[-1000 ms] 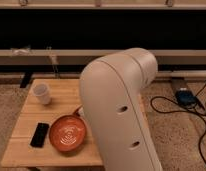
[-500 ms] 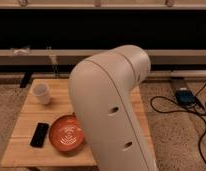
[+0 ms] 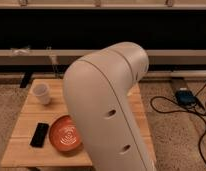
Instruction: Stand the bottle upright
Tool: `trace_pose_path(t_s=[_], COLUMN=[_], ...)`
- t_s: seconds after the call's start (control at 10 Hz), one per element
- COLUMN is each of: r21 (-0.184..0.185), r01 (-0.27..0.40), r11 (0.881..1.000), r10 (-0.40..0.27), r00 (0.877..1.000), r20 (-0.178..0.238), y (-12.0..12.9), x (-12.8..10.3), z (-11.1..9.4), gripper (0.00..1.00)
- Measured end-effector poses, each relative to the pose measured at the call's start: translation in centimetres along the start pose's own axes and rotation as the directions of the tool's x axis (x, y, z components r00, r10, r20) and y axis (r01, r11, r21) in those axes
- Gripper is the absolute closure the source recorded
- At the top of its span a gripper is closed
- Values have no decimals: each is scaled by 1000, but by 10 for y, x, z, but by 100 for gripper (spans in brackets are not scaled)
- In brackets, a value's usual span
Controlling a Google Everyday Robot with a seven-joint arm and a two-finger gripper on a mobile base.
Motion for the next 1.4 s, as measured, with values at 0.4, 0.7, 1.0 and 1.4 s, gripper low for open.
trace_pose_path(t_s=[0.4, 0.7, 1.0, 1.4], r21=[1, 2, 3, 2], r01=[1, 2, 2, 2], r11=[1000, 1000, 1000, 1000], r10=[-1, -2, -2, -2], r00=[1000, 1000, 1000, 1000], r20=[5, 5, 5, 5], y=[1, 0, 0, 0], x=[7, 7, 7, 7], z=[-3, -3, -3, -3], gripper=[23, 23, 23, 23])
